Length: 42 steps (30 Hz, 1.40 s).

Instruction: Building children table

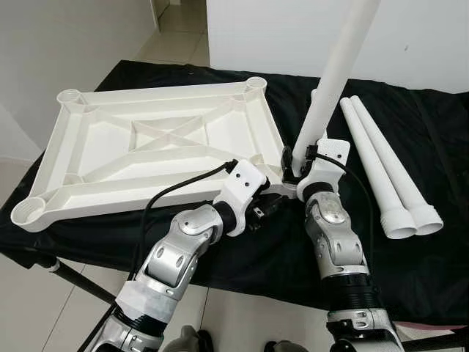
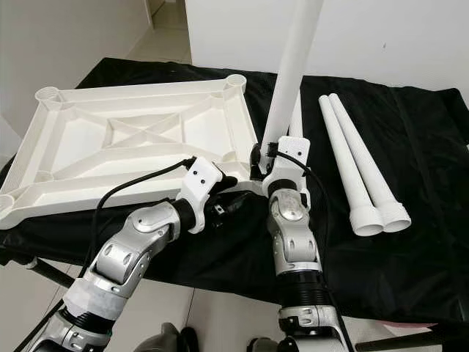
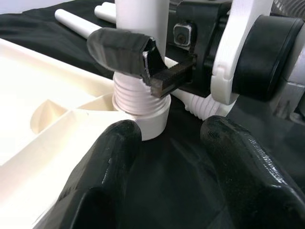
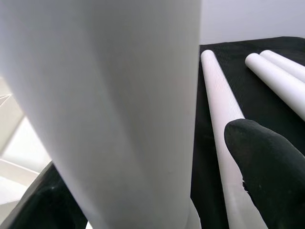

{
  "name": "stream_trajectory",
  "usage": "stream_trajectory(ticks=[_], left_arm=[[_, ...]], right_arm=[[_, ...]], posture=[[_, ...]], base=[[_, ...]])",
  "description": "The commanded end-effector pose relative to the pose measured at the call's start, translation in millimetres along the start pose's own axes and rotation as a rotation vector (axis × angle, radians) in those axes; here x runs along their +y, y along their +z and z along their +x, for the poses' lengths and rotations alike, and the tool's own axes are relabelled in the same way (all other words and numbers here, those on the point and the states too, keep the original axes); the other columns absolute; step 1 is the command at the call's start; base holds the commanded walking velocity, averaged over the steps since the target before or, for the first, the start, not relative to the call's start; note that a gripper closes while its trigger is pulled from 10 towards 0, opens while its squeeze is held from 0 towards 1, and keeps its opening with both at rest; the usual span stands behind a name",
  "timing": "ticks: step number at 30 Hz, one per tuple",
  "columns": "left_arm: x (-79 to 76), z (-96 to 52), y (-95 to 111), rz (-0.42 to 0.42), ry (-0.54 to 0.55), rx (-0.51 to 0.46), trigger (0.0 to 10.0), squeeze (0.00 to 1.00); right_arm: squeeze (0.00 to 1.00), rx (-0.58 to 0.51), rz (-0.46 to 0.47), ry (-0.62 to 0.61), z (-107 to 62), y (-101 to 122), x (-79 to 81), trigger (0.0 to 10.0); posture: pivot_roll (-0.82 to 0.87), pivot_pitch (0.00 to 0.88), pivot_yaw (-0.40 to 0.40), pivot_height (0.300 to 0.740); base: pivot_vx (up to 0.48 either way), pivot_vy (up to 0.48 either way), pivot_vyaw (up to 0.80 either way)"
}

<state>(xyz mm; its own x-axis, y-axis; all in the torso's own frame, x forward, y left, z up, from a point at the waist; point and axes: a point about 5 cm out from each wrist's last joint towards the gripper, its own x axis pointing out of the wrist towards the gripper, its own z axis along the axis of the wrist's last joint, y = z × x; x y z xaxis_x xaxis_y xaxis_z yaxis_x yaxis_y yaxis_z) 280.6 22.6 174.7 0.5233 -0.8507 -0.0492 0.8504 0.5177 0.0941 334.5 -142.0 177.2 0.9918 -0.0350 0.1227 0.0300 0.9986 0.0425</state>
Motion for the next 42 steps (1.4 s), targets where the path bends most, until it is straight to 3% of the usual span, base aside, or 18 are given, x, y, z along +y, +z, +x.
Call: stream_trajectory(ticks=[1,6,12,19,26,27,28,29,30,32,33,42], left_arm=[[0.0,-1.9,-1.2,0.012,0.028,0.008,10.0,0.0],[-1.5,-1.5,-1.5,0.01,0.023,0.009,10.0,0.0],[-2.7,-0.7,-1.8,0.015,0.017,0.01,10.0,0.0],[-2.0,-1.4,-1.4,0.018,0.02,0.009,10.0,0.0],[-1.8,-1.5,-1.5,0.016,0.026,0.008,10.0,0.0],[-1.7,-1.5,-1.3,0.016,0.027,0.008,10.0,0.0],[-1.7,-1.9,-1.2,0.015,0.028,0.007,10.0,0.0],[-1.7,-2.1,-1.1,0.015,0.029,0.007,10.0,0.0],[-1.6,-2.3,-1.2,0.015,0.03,0.008,10.0,0.0],[-1.5,-2.4,-1.3,0.014,0.03,0.008,10.0,0.0],[-1.3,-2.5,-1.4,0.014,0.03,0.009,10.0,0.0],[-0.4,-2.9,-1.3,0.012,0.033,0.01,10.0,0.0]], right_arm=[[0.0,-0.002,0.01,0.022,3.6,3.7,-3.8,10.0],[0.0,0.057,-0.048,0.254,11.9,3.0,-5.7,10.0],[0.0,0.041,-0.107,0.461,15.6,10.9,-10.5,10.0],[0.0,0.035,-0.126,0.545,18.2,18.6,-23.6,10.0],[0.0,0.092,-0.169,0.614,17.8,10.3,-34.8,9.8],[0.0,0.103,-0.173,0.627,16.8,7.6,-35.5,8.5],[0.0,0.115,-0.175,0.638,15.4,4.6,-36.1,4.9],[0.0,0.121,-0.177,0.649,14.7,2.8,-36.8,2.9],[0.0,0.129,-0.179,0.657,13.8,0.3,-37.5,2.0],[0.0,0.134,-0.18,0.661,13.4,-1.1,-38.0,2.0],[0.0,0.144,-0.177,0.669,12.5,-3.7,-38.2,0.0],[0.0,0.164,-0.159,0.652,11.6,-10.5,-40.9,0.0]], posture=[[-0.12,0.079,0.051,0.74],[-0.12,0.078,0.053,0.74],[-0.12,0.073,0.053,0.74],[-0.12,0.072,0.049,0.74],[-0.11,0.073,0.046,0.74],[-0.11,0.076,0.045,0.74],[-0.11,0.078,0.046,0.74],[-0.11,0.078,0.046,0.74],[-0.11,0.078,0.046,0.74],[-0.11,0.078,0.046,0.74],[-0.11,0.081,0.047,0.74],[-0.11,0.093,0.05,0.74]], base=[[0.0,0.0,0.0],[0.0,0.0,0.0],[0.0,0.0,0.0],[0.0,0.0,0.0],[0.0,0.0,0.0],[0.0,0.0,0.0],[0.0,0.0,0.0],[0.0,0.0,0.0],[0.0,0.0,0.0],[0.0,0.0,0.0],[0.0,0.0,0.0],[0.0,0.0,0.0]])
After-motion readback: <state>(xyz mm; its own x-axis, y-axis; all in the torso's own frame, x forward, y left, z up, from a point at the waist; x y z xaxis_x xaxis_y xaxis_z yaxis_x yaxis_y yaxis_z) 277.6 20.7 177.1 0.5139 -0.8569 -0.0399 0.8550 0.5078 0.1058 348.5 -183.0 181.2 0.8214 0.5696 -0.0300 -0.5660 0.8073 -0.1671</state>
